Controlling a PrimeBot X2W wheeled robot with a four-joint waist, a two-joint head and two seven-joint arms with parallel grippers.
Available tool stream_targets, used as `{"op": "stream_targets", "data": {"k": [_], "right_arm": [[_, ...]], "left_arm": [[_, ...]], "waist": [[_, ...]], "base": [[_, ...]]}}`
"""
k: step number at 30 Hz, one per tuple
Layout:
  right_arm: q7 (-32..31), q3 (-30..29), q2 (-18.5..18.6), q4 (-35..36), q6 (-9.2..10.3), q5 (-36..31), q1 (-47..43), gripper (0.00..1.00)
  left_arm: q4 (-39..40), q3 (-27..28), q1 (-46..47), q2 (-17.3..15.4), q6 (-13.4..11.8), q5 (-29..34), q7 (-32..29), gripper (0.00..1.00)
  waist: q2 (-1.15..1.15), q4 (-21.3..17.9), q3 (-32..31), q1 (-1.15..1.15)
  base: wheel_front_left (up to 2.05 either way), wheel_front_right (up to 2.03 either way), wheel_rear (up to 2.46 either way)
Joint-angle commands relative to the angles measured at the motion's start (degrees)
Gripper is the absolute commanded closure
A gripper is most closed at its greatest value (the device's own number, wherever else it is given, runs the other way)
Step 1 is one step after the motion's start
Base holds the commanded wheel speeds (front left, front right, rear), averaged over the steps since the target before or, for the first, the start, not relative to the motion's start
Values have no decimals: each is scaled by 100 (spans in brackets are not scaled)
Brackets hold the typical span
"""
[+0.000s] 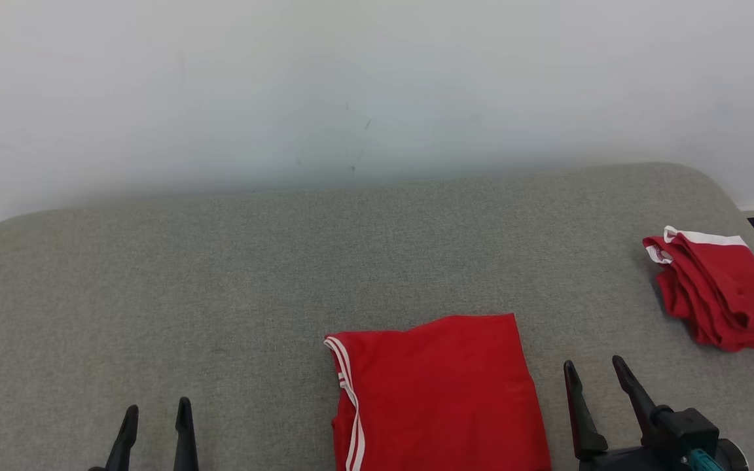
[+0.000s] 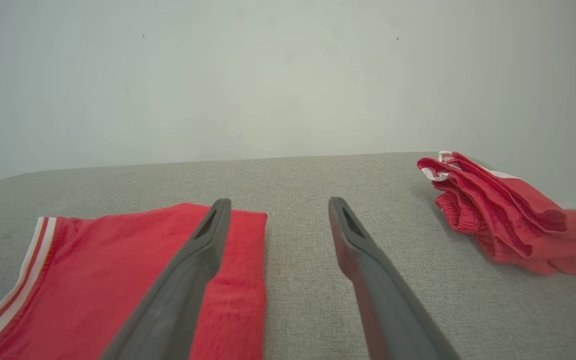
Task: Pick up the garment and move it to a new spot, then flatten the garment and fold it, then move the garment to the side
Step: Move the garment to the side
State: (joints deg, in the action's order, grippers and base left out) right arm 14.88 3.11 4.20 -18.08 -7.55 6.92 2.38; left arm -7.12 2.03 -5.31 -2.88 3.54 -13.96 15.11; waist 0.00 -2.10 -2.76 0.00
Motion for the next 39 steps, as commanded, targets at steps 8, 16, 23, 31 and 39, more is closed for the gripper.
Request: {"op": "stream_targets", "data": {"k": [8,16,23,31,39], "right_arm": [[-1182,203,219,-414,17,301,286,0],[-2577,459,439,-1022,17,798,803,0],[-3220,707,554,-1579,17,1212,1194,0],[-3787,1001,505,-2140,14,1463,1420,51],[-3879,1318,829,-2211,20,1490,1919,100]], "left_arm": [[101,-95,-126,-1,-82,-62,1,0],[114,-215,-38,-2,-58,-55,1,0],[112,-318,113,-1,-12,37,1,0],[70,-386,413,-3,37,47,1,0],[49,-358,499,-2,9,-1,1,0]], "waist": [[0,95,-1,0],[0,273,176,0],[0,512,410,0],[0,668,573,0],[0,613,543,0]], "base": [[0,0,0],[0,0,0],[0,0,0],[0,0,0],[0,0,0]]}}
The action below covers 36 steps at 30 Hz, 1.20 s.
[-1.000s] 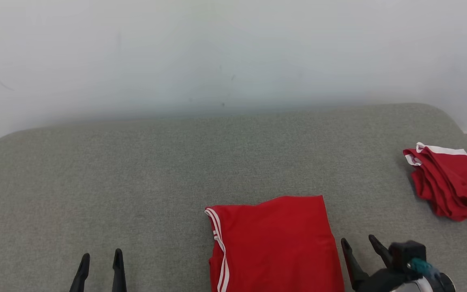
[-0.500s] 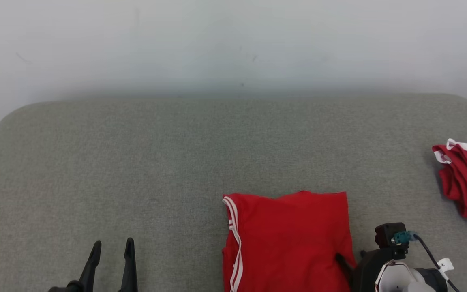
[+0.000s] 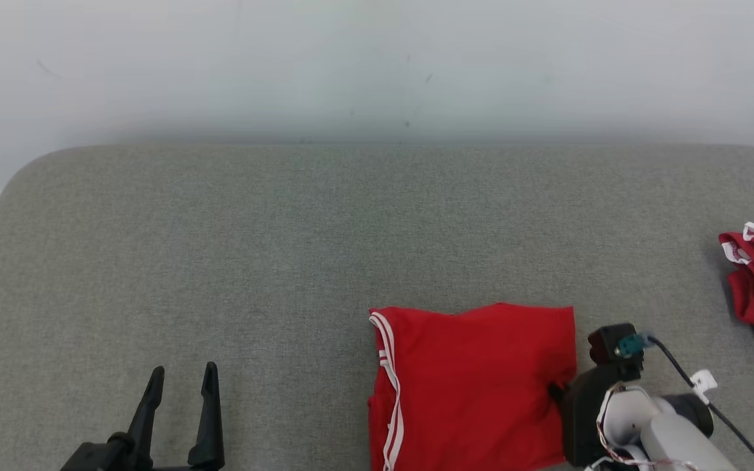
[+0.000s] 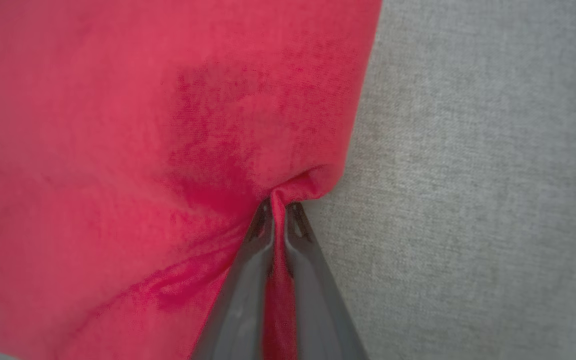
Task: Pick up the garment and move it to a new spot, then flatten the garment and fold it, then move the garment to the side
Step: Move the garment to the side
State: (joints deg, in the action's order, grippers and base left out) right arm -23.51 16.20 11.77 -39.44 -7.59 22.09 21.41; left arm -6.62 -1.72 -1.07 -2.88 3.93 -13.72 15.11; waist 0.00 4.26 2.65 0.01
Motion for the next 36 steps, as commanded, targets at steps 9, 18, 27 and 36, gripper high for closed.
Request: {"op": "stream_targets", "data": {"k": [9,18,27,36], "right_arm": [[-561,634,659,265,22,8,1183,100],[-1165,1048,1403,799,21,157,2174,100],[-1422,741,1972,1279,21,69,2679,100],[-1447,31,2328,1486,21,-211,2775,100]], "left_arm": [[124,67,162,-2,-84,-138,1,0],[245,231,310,-2,-58,-118,1,0],[348,358,585,-2,59,43,0,0],[346,477,918,-4,211,281,0,0]], "waist": [[0,-225,199,-1],[0,-706,542,-1],[0,-1237,957,-1],[0,-1648,1405,-1]], "base": [[0,0,0],[0,0,0],[0,0,0],[0,0,0]]}}
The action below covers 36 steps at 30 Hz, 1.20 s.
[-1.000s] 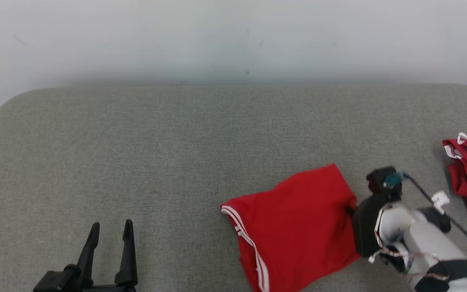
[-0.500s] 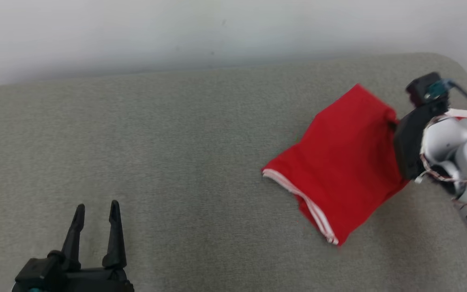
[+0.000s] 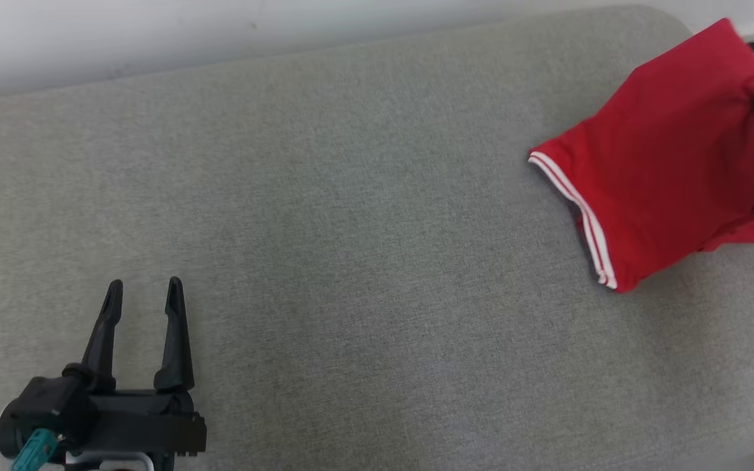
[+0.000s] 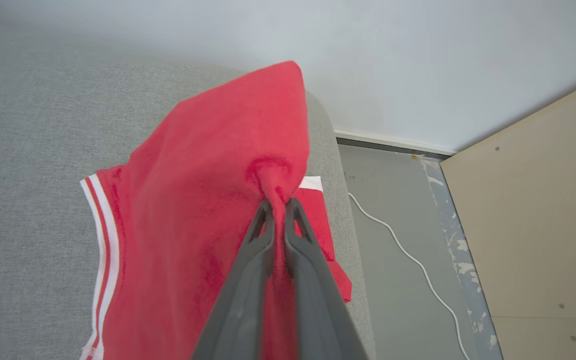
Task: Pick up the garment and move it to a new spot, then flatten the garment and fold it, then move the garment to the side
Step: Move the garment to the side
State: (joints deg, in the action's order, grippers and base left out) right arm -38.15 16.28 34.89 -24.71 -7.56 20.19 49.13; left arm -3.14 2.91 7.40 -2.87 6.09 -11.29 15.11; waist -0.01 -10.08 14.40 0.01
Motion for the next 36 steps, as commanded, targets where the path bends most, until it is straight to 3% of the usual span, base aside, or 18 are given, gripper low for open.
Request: {"op": "stream_targets", "data": {"k": [1,12,19,20,21,22,28,33,36], "right_arm": [[69,-98,11,-17,19,-103,4,100],[394,-2259,-557,-839,19,-1536,278,100],[697,-3305,-907,-737,19,-2680,-6,100],[739,-3372,-937,-713,19,-2813,-64,69],[763,-3445,-964,-710,19,-2938,-129,17],[787,-3562,-970,-728,19,-3063,-163,0],[1064,-3693,-1156,-806,19,-3348,-368,0],[2067,-3221,-1302,-563,19,-3178,-665,0],[2859,-3007,-1630,-273,19,-2841,-1016,0]], "left_arm": [[-5,16,100,-5,12,52,1,0],[66,-110,510,-288,126,401,1,0],[84,-210,687,-374,133,395,1,0],[75,-211,700,-391,134,373,1,0],[69,-218,707,-395,130,358,1,0],[62,-221,700,-392,131,350,1,0],[-38,-286,557,-351,133,316,1,0],[-149,-141,329,-222,133,219,0,0],[-223,15,151,-157,133,129,0,0]], "waist": [[1,-238,288,-1],[1,-203,986,-1],[1,-107,1028,-1],[1,-98,1009,-1],[1,-91,975,-1],[1,-83,946,-1],[1,-28,642,-1],[1,29,176,-1],[1,73,-142,-1]], "base": [[0,0,0],[0,0,0],[0,0,0],[0,0,0],[0,0,0],[0,0,0],[0,0,0],[0,0,0],[0,0,0]]}}
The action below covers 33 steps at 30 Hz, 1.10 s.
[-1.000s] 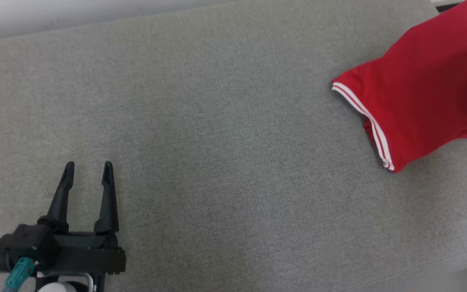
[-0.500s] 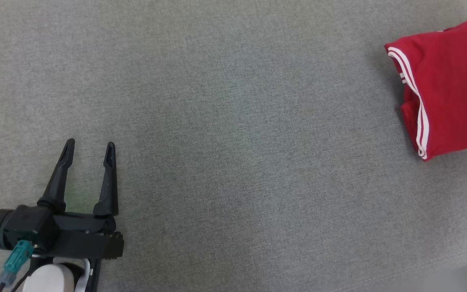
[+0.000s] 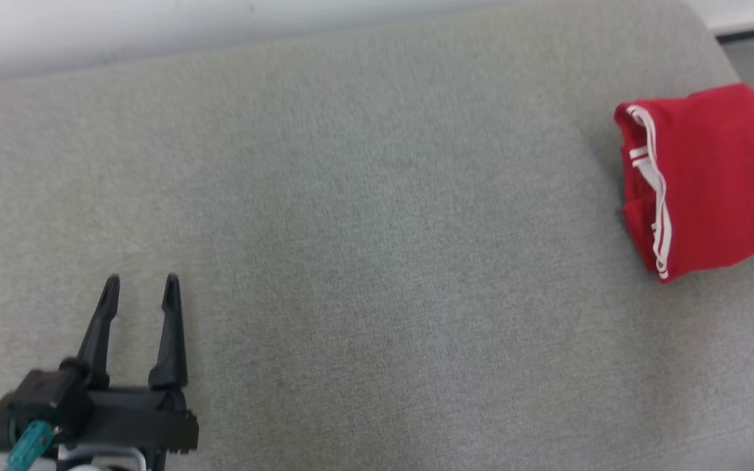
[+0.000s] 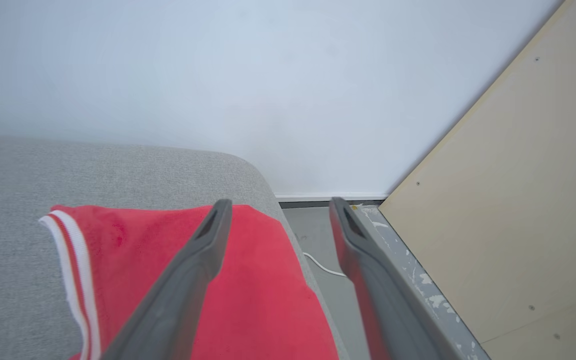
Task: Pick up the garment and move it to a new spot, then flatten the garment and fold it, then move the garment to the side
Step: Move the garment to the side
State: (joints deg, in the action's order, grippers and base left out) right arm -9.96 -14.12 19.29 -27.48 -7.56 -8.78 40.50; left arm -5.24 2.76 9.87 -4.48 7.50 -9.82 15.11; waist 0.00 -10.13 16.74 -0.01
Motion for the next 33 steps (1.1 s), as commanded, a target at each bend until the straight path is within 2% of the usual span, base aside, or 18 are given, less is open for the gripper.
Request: {"op": "stream_targets", "data": {"k": [1,6,12,20,33], "right_arm": [[289,102,-162,105,19,174,-307,0],[1336,696,-530,675,19,612,-1159,0],[2079,1286,-794,883,19,1014,-2032,0],[2416,1699,-1198,827,19,1082,-2719,0],[2513,1509,-1584,886,19,959,-3482,0]], "left_arm": [[-45,68,-160,26,-8,-36,0,0],[-128,278,-491,92,-15,-58,0,0],[-288,420,-761,132,-66,0,0,0],[-508,539,-1065,152,-189,24,0,0],[-626,532,-1371,159,-288,-114,0,0]], "waist": [[0,102,-493,1],[0,190,-978,1],[0,413,-1400,1],[0,729,-1744,1],[0,882,-1943,1]], "base": [[0,0,0],[0,0,0],[0,0,0],[0,0,0],[0,0,0]]}}
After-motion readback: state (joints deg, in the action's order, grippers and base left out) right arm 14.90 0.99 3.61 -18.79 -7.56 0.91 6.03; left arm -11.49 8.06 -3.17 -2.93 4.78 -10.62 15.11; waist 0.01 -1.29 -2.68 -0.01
